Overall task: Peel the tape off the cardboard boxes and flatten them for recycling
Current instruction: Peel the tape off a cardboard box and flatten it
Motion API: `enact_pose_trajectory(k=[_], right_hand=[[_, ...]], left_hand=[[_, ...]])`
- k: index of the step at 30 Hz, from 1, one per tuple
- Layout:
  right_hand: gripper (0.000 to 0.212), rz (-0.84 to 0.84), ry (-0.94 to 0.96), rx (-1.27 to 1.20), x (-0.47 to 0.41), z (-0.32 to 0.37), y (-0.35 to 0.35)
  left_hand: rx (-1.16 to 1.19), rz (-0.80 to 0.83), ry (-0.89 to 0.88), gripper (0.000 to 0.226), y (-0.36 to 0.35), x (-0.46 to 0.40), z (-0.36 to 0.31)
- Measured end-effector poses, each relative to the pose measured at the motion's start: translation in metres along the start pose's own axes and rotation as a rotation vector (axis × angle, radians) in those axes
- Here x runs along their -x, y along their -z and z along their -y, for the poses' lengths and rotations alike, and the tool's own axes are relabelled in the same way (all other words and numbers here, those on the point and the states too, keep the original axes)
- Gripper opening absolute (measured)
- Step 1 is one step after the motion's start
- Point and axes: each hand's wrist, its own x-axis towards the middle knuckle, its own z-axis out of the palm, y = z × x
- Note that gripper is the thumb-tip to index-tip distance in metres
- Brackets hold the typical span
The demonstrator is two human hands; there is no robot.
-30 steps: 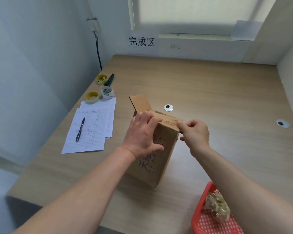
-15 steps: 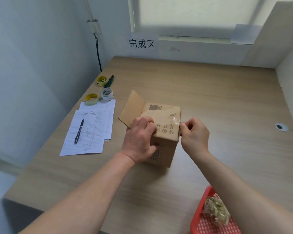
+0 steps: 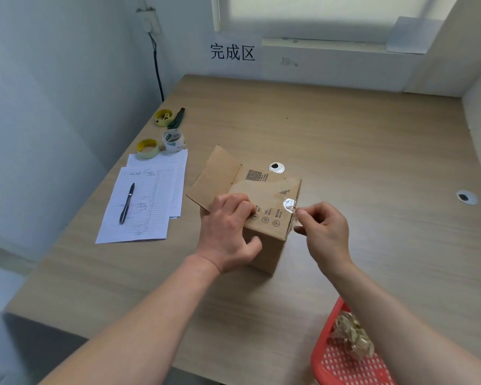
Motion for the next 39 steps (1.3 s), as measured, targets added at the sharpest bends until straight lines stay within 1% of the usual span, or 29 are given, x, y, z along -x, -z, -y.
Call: enact_pose_trajectory(k=[1, 4, 5, 6, 8, 10, 11, 12, 14, 16, 17, 18, 20, 21, 23, 25, 28, 30, 32, 33, 35, 36, 37, 39], right_hand=[[0.013, 0.041, -0.014, -0.027, -0.003, 0.005, 0.004], [0.040, 0.135, -0.031, -0.077, -0.012, 0.017, 0.016], [0.043, 0.154, -0.022, -0.058, -0.016, 0.020, 0.018], [0.042, 0.171, -0.014, -0.038, -0.018, 0.022, 0.019], [0.030, 0.170, -0.017, -0.007, -0.024, 0.024, 0.020], [0.017, 0.119, -0.042, 0.060, -0.031, 0.025, 0.020], [0.025, 0.099, -0.065, 0.112, -0.036, 0.024, 0.019], [0.037, 0.091, -0.099, 0.167, -0.040, 0.024, 0.019], [0.057, 0.105, -0.146, 0.270, -0.047, 0.026, 0.013], [0.068, 0.122, -0.133, 0.371, -0.052, 0.024, 0.006], [0.069, 0.120, -0.109, 0.414, -0.053, 0.024, 0.002], [0.067, 0.118, -0.077, 0.438, -0.054, 0.023, -0.002], [0.054, 0.130, 0.021, 0.456, -0.055, 0.018, -0.006], [0.047, 0.128, 0.068, 0.453, -0.055, 0.013, -0.007], [0.042, 0.109, 0.111, 0.407, -0.053, 0.005, -0.006], [0.043, 0.095, 0.088, 0.359, -0.050, -0.002, -0.004], [0.042, 0.097, -0.034, 0.205, -0.043, -0.005, -0.002], [0.034, 0.110, -0.092, 0.108, -0.043, -0.002, 0.002], [0.024, 0.106, -0.071, 0.091, -0.046, 0.002, 0.006], [0.022, 0.102, -0.057, 0.091, -0.047, 0.004, 0.007], [0.036, 0.102, -0.014, 0.159, -0.053, 0.009, 0.007], [0.040, 0.098, 0.020, 0.248, -0.058, 0.012, 0.005], [0.039, 0.095, 0.064, 0.361, -0.062, 0.014, 0.003], [0.027, 0.083, 0.152, 0.573, -0.069, 0.021, 0.001]], left_hand=[[0.005, -0.006, 0.029, 0.046, 0.000, 0.001, -0.002], [-0.040, 0.037, 0.166, 0.057, 0.002, -0.001, -0.015], [-0.075, 0.058, 0.211, 0.060, 0.002, -0.003, -0.021], [-0.108, 0.075, 0.246, 0.061, 0.002, -0.005, -0.027], [-0.143, 0.105, 0.288, 0.060, 0.003, -0.009, -0.036], [-0.143, 0.137, 0.301, 0.059, 0.004, -0.012, -0.041], [-0.141, 0.151, 0.301, 0.059, 0.005, -0.012, -0.042], [-0.145, 0.163, 0.299, 0.059, 0.006, -0.013, -0.043], [-0.166, 0.189, 0.293, 0.059, 0.009, -0.013, -0.045], [-0.185, 0.207, 0.294, 0.059, 0.010, -0.013, -0.048], [-0.192, 0.213, 0.298, 0.059, 0.011, -0.013, -0.049], [-0.201, 0.222, 0.302, 0.059, 0.012, -0.014, -0.050], [-0.226, 0.244, 0.305, 0.059, 0.014, -0.014, -0.051], [-0.236, 0.254, 0.302, 0.060, 0.015, -0.015, -0.051], [-0.250, 0.271, 0.296, 0.060, 0.018, -0.017, -0.052], [-0.250, 0.288, 0.286, 0.060, 0.019, -0.018, -0.052], [-0.216, 0.323, 0.260, 0.059, 0.022, -0.022, -0.048], [-0.188, 0.356, 0.233, 0.060, 0.024, -0.025, -0.045], [-0.160, 0.385, 0.216, 0.063, 0.026, -0.029, -0.042], [-0.152, 0.395, 0.212, 0.063, 0.026, -0.031, -0.041], [-0.147, 0.403, 0.210, 0.063, 0.027, -0.033, -0.039], [-0.148, 0.402, 0.208, 0.063, 0.027, -0.033, -0.039], [-0.150, 0.399, 0.206, 0.063, 0.026, -0.033, -0.038], [-0.151, 0.391, 0.205, 0.063, 0.025, -0.033, -0.038]])
